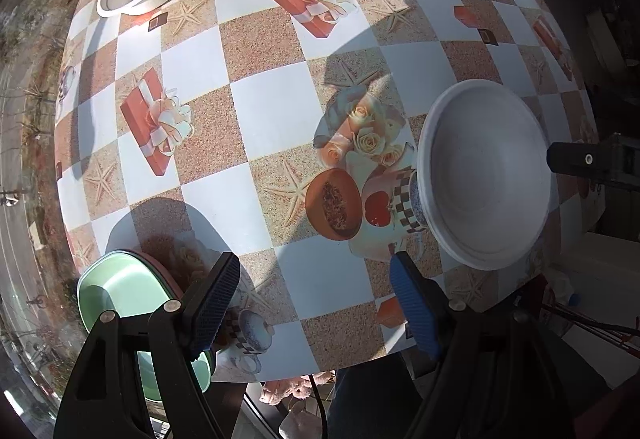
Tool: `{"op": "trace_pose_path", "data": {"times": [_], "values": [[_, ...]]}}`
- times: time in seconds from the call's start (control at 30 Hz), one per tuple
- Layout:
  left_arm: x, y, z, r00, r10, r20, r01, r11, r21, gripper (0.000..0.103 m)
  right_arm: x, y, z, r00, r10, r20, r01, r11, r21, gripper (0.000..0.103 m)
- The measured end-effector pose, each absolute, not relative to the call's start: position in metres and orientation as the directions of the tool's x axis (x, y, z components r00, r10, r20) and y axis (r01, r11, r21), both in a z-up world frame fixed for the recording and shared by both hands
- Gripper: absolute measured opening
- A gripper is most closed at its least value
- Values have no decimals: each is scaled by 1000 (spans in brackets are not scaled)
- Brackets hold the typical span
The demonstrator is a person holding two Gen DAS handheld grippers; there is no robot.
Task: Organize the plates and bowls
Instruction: 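Move both grippers to the white bowl near the green-capped bottle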
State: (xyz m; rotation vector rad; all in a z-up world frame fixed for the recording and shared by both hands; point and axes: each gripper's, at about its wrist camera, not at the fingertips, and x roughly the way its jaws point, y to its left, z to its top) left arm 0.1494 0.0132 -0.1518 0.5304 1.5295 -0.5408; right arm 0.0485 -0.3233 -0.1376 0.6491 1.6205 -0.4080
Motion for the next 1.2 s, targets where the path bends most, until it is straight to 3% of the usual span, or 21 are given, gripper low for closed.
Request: {"op": "trace_pose_path", "data": {"times": [0.57, 1.2], "values": [[212, 13, -72, 93, -149, -984, 490, 868, -85, 80, 148, -296, -80, 69, 253, -965, 473, 843, 255, 100], [299, 39, -47, 242, -111, -964, 321, 947, -29, 80, 238, -281, -65, 89, 272, -958, 385, 878, 285, 100]]}}
